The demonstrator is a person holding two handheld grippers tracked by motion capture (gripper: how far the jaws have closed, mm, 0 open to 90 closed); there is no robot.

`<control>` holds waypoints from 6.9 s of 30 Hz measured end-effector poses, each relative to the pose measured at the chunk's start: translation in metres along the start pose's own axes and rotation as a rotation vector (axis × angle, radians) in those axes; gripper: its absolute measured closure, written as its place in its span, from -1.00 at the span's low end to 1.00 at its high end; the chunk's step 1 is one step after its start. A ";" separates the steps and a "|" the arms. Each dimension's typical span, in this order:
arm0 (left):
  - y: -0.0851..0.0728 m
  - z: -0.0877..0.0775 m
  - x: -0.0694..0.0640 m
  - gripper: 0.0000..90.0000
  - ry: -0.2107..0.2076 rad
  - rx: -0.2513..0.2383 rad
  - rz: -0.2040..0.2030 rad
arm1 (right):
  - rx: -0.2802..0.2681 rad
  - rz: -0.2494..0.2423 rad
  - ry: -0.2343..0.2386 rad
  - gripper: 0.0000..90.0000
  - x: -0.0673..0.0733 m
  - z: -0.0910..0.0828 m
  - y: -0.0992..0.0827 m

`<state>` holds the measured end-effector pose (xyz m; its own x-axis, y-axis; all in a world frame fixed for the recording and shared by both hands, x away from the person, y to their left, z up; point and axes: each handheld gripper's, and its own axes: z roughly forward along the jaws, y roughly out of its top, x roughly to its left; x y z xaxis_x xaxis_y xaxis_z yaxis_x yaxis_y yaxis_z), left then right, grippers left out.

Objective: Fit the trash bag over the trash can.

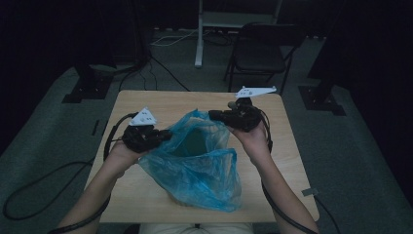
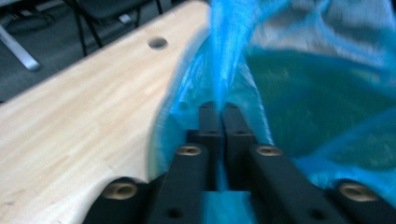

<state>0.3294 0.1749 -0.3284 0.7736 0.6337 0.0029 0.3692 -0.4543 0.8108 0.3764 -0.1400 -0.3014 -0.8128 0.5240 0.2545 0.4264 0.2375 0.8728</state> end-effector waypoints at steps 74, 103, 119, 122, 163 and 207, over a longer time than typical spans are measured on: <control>-0.105 0.025 0.068 1.00 -0.092 -0.025 -0.388 | -0.026 0.003 0.160 1.00 0.019 -0.031 -0.042; -0.128 0.025 0.057 1.00 -0.070 0.031 -0.385 | 0.139 0.096 0.208 1.00 0.072 0.006 -0.205; -0.137 0.068 0.045 1.00 -0.108 0.113 -0.378 | 0.126 0.203 0.131 1.00 0.039 -0.008 -0.229; -0.140 0.074 0.042 0.99 -0.115 0.127 -0.376 | 0.109 0.211 0.115 1.00 0.037 -0.013 -0.231; -0.166 0.066 0.054 0.99 -0.083 0.124 -0.451 | 0.005 0.172 0.031 1.00 -0.043 0.026 -0.053; -0.204 0.025 0.061 -0.16 0.019 0.011 -0.526 | 0.011 0.386 -0.191 -0.38 -0.116 0.023 -0.114</control>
<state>0.3145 0.2908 -0.5089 0.4725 0.7891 -0.3924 0.7108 -0.0779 0.6991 0.4314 -0.2088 -0.4404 -0.5054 0.7177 0.4790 0.6897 0.0024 0.7241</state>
